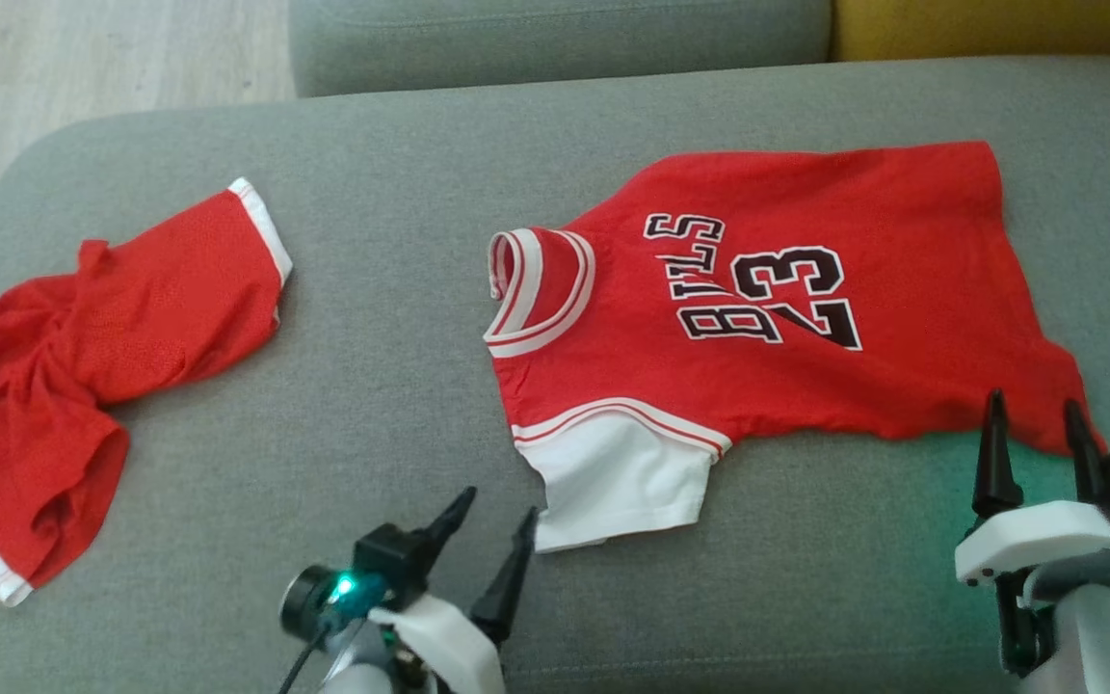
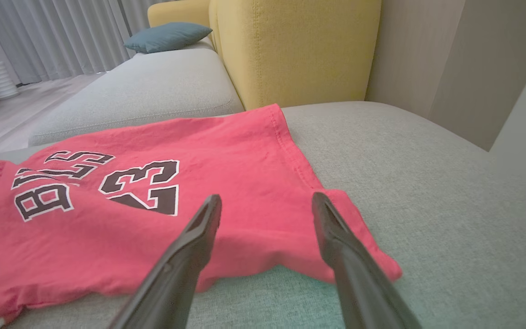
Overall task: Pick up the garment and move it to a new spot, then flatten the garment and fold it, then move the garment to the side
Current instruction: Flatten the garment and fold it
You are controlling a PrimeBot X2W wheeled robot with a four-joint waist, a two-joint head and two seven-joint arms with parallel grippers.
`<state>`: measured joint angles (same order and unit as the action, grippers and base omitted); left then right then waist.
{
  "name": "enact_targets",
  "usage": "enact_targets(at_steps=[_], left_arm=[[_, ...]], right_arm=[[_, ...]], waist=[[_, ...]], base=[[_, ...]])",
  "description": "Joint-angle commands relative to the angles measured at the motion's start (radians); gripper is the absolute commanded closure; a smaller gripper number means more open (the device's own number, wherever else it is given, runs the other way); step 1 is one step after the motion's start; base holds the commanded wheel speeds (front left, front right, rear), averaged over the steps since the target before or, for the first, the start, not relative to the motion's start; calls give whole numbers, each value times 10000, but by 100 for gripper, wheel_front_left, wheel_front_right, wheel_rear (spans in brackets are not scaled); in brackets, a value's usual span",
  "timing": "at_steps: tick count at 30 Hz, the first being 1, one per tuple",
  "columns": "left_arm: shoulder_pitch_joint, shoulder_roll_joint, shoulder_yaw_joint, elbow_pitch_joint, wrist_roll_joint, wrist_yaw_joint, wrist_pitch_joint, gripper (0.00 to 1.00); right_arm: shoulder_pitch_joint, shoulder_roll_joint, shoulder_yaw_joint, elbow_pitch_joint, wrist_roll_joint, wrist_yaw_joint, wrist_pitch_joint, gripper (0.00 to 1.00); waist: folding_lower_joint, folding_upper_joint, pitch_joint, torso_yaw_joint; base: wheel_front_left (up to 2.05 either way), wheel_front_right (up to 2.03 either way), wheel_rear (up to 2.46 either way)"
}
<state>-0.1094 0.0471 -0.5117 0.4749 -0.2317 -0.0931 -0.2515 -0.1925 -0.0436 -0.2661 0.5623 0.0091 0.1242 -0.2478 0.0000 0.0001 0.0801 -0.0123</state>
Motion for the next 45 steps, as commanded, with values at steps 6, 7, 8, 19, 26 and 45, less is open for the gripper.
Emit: enact_targets(at_steps=[6, 7, 8, 19, 26, 45], left_arm=[[-947, 101, -267, 344, 2, -211, 116, 0], [-1043, 102, -341, 478, 17, -225, 148, 0], [-1147, 115, -441, 617, 63, -241, 164, 0], [-1745, 166, -1081, 1840, 19, -332, 141, 0], [-1956, 175, -1217, 2265, -64, -342, 180, 29], [-1919, 441, 199, 412, -1186, -8, -97, 100]], right_arm=[[-266, -66, 351, -379, 118, 65, -139, 0], [-285, -66, 369, -383, 129, 65, -139, 0], [-315, -66, 395, -360, 168, 65, -139, 0], [-611, -66, 761, -409, 462, 65, -139, 0], [-638, -66, 864, -528, 566, 65, -139, 0], [-662, -66, -161, 241, 94, 65, -40, 0]], waist=[[0, -1, 243, -233], [0, -1, 285, -281], [0, -1, 332, -344], [0, -1, 614, -886], [0, -1, 753, -1033], [0, -1, 580, -559]], base=[[0, 0, 0], [0, 0, 0], [0, 0, 0], [0, 0, 0], [0, 0, 0], [0, 0, 0]])
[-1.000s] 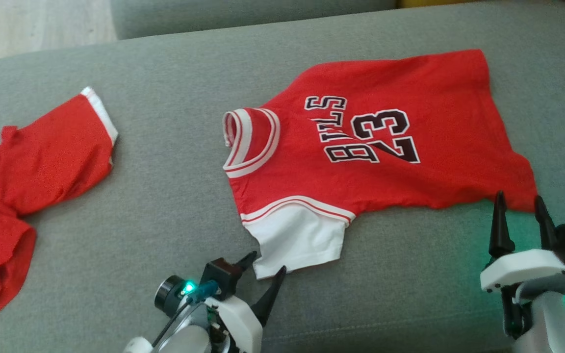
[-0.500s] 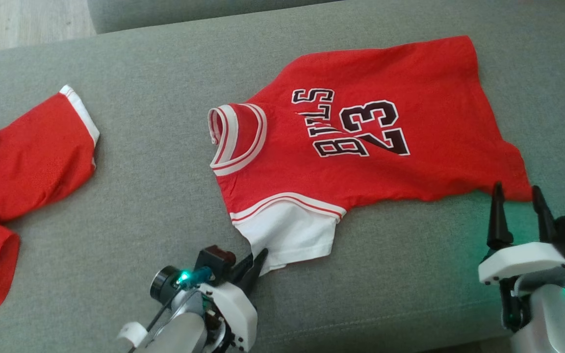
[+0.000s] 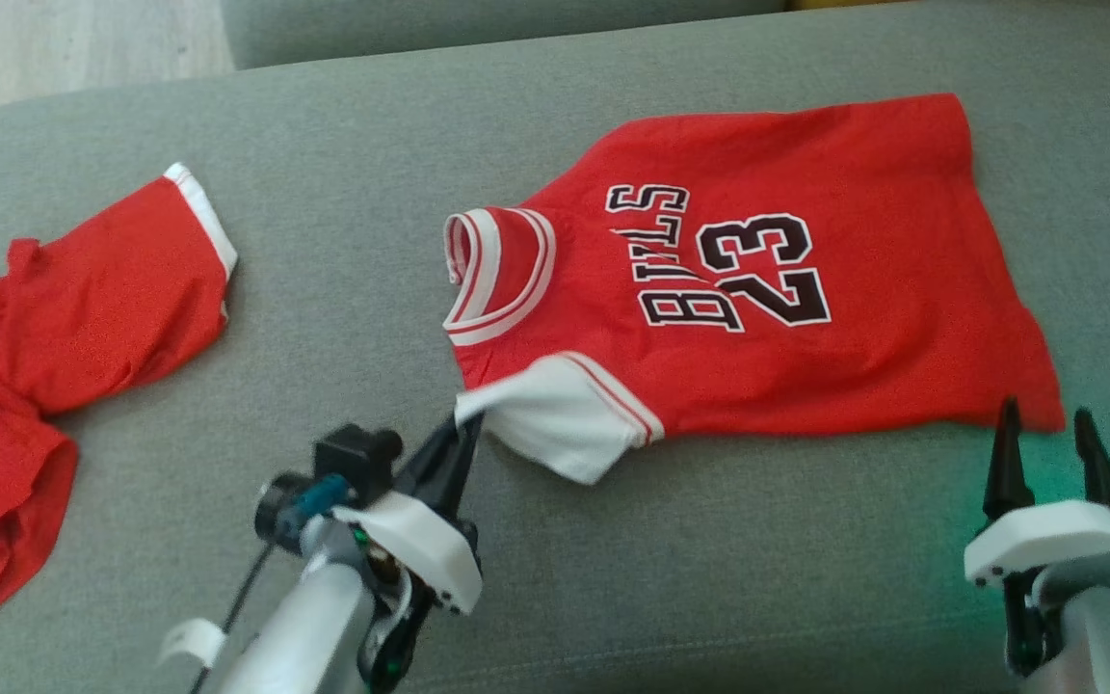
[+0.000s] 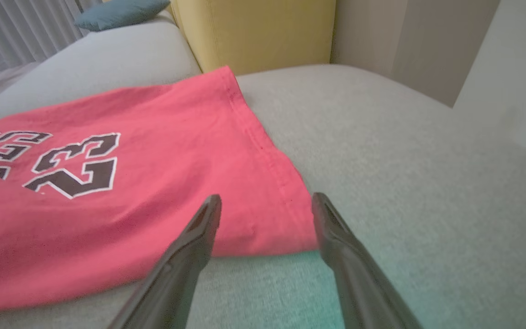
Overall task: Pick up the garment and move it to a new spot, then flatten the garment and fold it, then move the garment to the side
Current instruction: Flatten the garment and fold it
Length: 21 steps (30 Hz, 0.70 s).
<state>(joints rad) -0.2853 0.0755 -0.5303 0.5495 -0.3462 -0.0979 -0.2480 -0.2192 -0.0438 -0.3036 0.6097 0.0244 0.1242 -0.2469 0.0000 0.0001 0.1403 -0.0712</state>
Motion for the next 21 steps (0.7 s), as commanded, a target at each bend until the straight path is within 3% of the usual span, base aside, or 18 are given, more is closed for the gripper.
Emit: enact_targets(at_steps=[1, 8, 21], left_arm=[[-95, 173, 501, -621, -6, 87, -133, 100], [419, 130, 1104, -2068, 293, 236, -135, 100], [741, 19, 1475, -2646, 714, 105, -137, 100]], right_arm=[[-437, -64, 125, -53, -56, 65, 6, 0], [-858, -64, -500, 1298, -30, 65, 43, 0], [-1834, -64, -1456, 3327, -689, 65, -135, 0]], waist=[[0, -1, -40, 66], [0, -1, -124, 241], [0, -1, -42, 302]], base=[[0, 0, 0], [0, 0, 0], [0, 0, 0]])
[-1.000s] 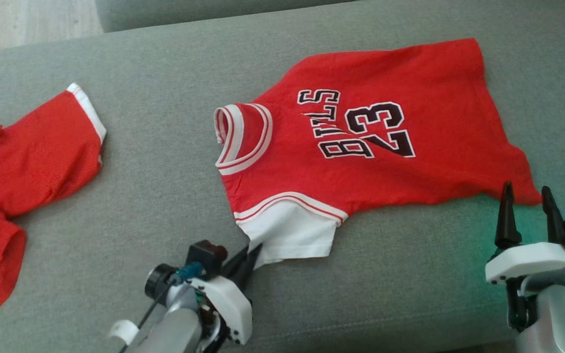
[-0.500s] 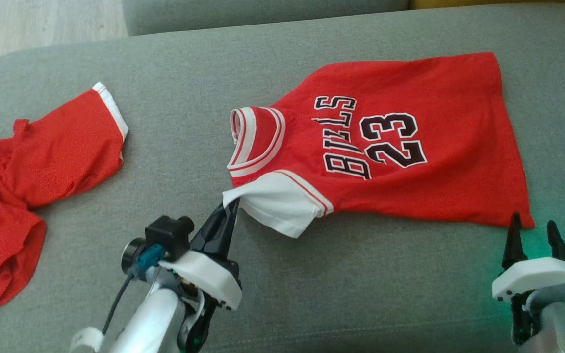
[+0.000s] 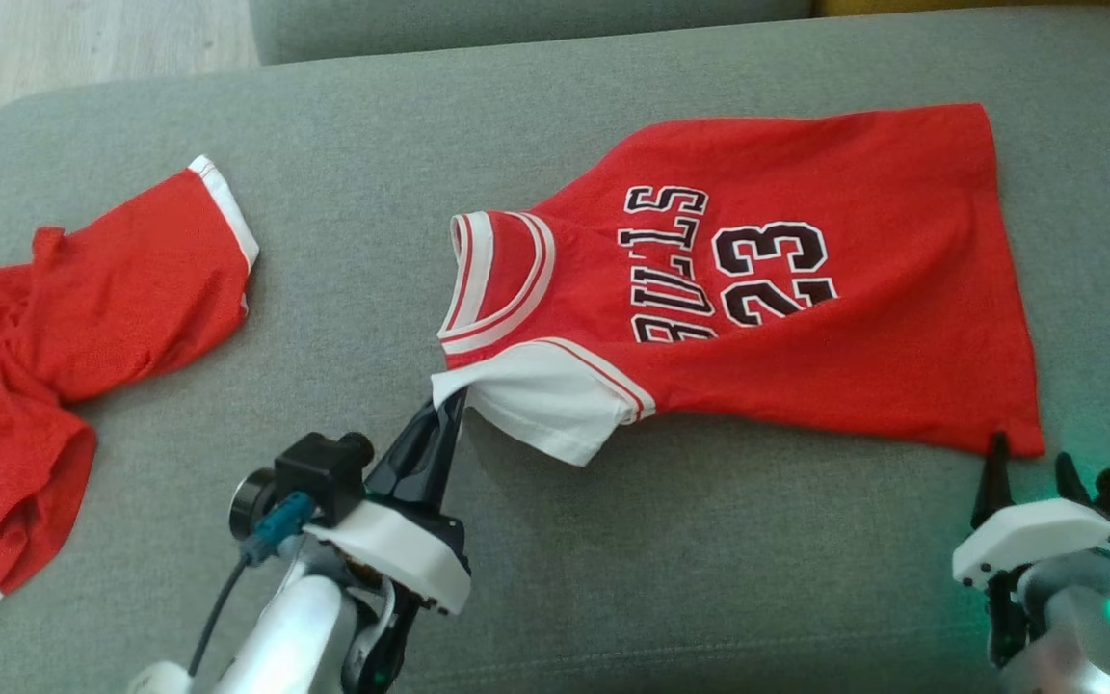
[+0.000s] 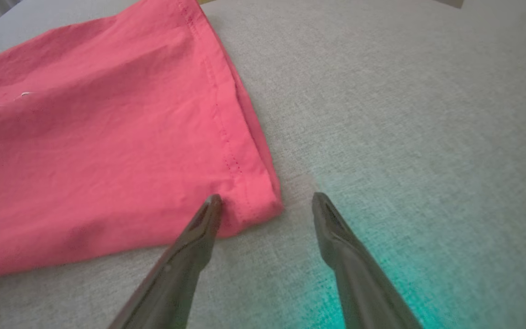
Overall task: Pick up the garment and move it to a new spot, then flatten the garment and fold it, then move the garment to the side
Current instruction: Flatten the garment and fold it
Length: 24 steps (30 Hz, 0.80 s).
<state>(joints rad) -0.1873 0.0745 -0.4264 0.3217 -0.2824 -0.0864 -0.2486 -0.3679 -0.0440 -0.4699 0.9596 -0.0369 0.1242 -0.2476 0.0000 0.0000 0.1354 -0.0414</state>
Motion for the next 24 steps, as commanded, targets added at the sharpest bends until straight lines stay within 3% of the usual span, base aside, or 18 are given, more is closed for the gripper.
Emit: enact_targets(at_steps=[1, 8, 9, 10, 17, 24], left_arm=[[-238, 21, 478, -407, 102, -14, -131, 100], [-291, -31, 716, -636, 238, -48, -131, 100], [-320, -46, 769, -692, 274, -67, -131, 100], [-334, -55, 798, -721, 291, -76, -131, 100], [-349, -115, 1080, -888, 333, -102, -131, 100], [-351, -170, 1414, -1089, 286, -69, -131, 100]], right_arm=[[-409, -62, 156, -53, -109, 65, -131, 0], [-730, -62, 85, 235, 73, 65, -138, 0], [-787, -62, 149, 265, 143, 65, -139, 64], [-828, -62, 202, 311, 225, 65, -139, 100], [-926, -62, 876, 89, 963, 65, -140, 100], [-763, -62, 1609, -961, 1437, 65, -140, 100]], waist=[[0, 0, 19, 9], [0, 0, 160, 51], [0, 0, 212, 54], [0, 0, 230, 58], [0, 0, 168, 37], [0, 0, -178, 14]], base=[[0, 0, 0], [0, 0, 0], [0, 0, 0], [0, 0, 0], [0, 0, 0], [0, 0, 0]])
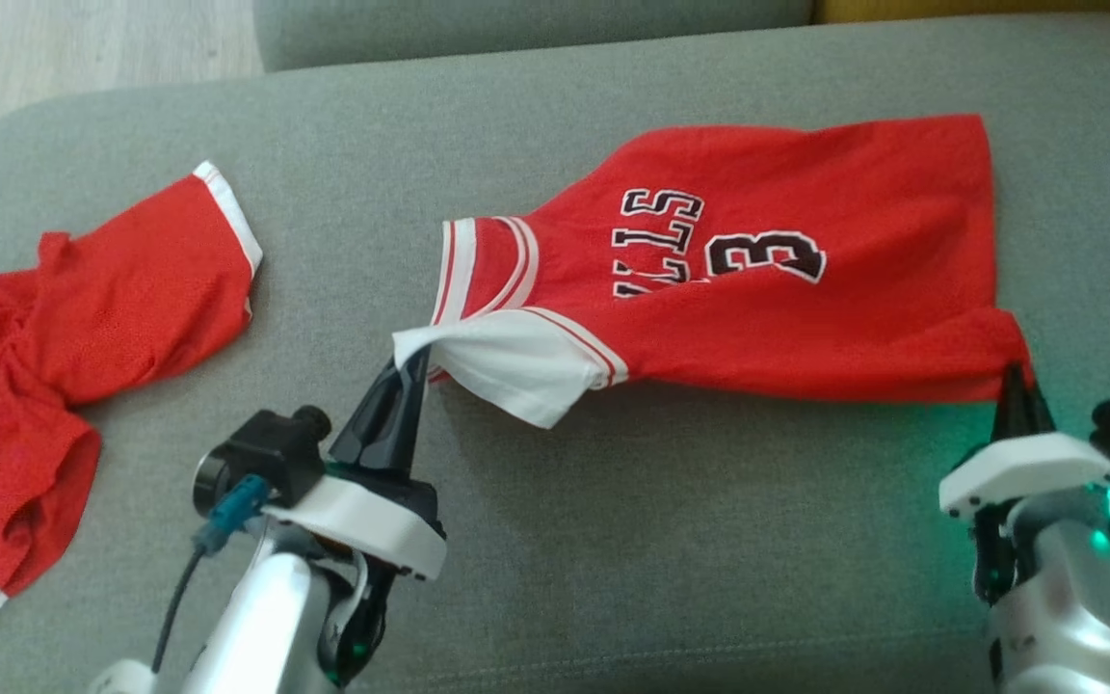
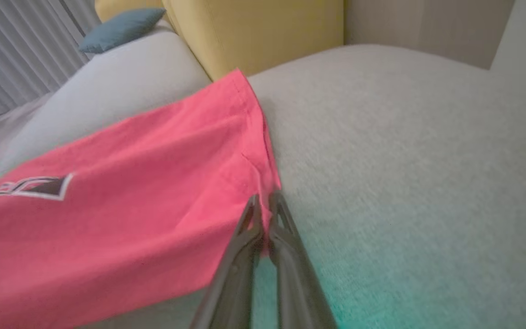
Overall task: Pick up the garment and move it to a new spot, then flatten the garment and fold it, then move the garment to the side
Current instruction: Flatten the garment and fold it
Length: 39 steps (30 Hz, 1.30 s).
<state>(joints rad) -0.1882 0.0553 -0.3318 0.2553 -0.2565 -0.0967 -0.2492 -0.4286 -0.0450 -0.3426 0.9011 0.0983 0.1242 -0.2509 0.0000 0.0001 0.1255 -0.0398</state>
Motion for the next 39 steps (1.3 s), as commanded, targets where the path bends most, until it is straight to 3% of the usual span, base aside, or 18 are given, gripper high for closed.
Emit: enact_targets(at_steps=[1, 8, 14, 21, 25, 28, 33, 39], left_arm=[[-342, 13, 533, -447, -48, 38, -126, 100], [-1024, -25, 1038, -695, -1035, 10, -34, 100], [-3080, -36, 1284, -1467, -2455, -73, 1270, 100], [-4628, -33, 1958, -2810, -3278, 459, 2033, 100], [-4879, -38, 2322, -3977, -3757, 1089, 2485, 100], [-4882, 59, 2235, -4912, -4018, 1065, 3002, 100], [-4998, 292, 2462, -5665, -4241, 1364, 3639, 100], [-5997, 744, 2319, -4302, -4078, 1240, 4207, 100]], right_arm=[[-152, -53, 491, -576, 182, 65, -108, 100], [-434, -52, 1918, -2446, 936, 65, 48, 100], [-1286, -52, 2824, -5275, 824, 65, 1098, 100], [-2085, -52, 3072, -7799, 980, 65, 2179, 100], [-2027, -52, 3119, -9211, 1385, 65, 2980, 100], [-1741, -52, 2973, -10093, 2053, 65, 3615, 100], [-1499, -52, 2688, -10833, 1997, 65, 4283, 100], [-2529, -52, 2516, -10115, 1128, 65, 4641, 100]], waist=[[0, -1, -141, -2], [0, -1, -650, -28], [0, -1, -1191, -90], [0, -1, -1582, -273], [0, -1, -1714, -317], [0, -1, -1730, -345], [0, -1, -1494, -339], [0, -1, -335, -280]], base=[[0, 0, 0], [0, 0, 0], [0, 0, 0], [0, 0, 0], [0, 0, 0], [0, 0, 0], [0, 0, 0], [0, 0, 0]])
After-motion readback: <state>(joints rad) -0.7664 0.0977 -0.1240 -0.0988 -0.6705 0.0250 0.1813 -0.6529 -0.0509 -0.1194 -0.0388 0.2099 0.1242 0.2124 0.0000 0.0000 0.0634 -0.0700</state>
